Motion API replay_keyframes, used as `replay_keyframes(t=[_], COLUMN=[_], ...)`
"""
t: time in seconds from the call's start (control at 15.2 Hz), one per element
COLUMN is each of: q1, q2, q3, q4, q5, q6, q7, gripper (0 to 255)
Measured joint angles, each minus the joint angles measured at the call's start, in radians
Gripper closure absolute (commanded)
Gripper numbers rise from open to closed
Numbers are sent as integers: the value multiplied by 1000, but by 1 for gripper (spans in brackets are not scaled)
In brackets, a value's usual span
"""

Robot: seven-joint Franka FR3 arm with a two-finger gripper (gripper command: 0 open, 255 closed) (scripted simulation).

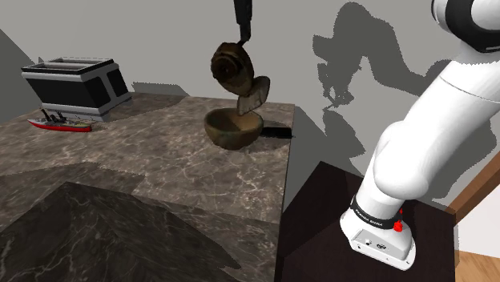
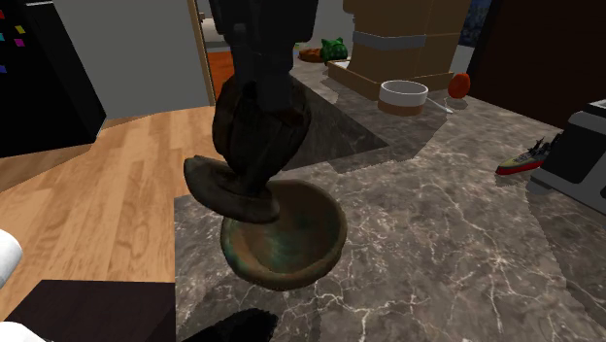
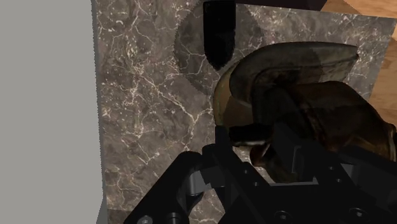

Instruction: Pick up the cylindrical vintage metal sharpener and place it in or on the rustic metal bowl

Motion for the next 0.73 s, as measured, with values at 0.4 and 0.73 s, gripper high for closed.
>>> replay_keyframes(t=[0.4, 0.73], q1=[-1, 1], q2=[-51, -85], q3=[-6, -6], q4=[-140, -248], q5=[4, 7], q6=[88, 163], q7=[-4, -1], gripper=[255, 255])
